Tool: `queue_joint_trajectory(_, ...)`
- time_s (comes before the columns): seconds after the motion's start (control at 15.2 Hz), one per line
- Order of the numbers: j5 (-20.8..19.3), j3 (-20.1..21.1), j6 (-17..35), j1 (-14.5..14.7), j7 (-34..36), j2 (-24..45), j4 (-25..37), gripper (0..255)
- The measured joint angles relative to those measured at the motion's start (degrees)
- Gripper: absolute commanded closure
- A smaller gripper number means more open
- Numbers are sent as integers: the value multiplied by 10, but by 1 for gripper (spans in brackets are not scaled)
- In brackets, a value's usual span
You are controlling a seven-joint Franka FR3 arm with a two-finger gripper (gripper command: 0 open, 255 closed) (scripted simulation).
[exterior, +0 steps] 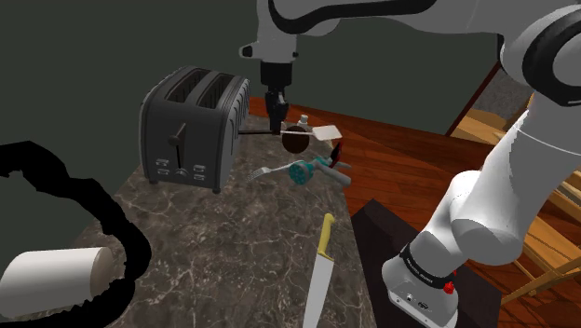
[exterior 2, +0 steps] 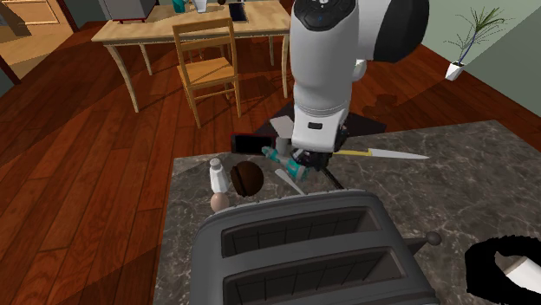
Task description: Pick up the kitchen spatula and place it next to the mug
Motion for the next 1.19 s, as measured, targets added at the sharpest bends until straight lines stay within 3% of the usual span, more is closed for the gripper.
queue_joint_trajectory(0.53,25,53,23,53,98,-40,-51,255)
queue_joint_trajectory(1.19,48,121,40,119,227,-21,-28,255)
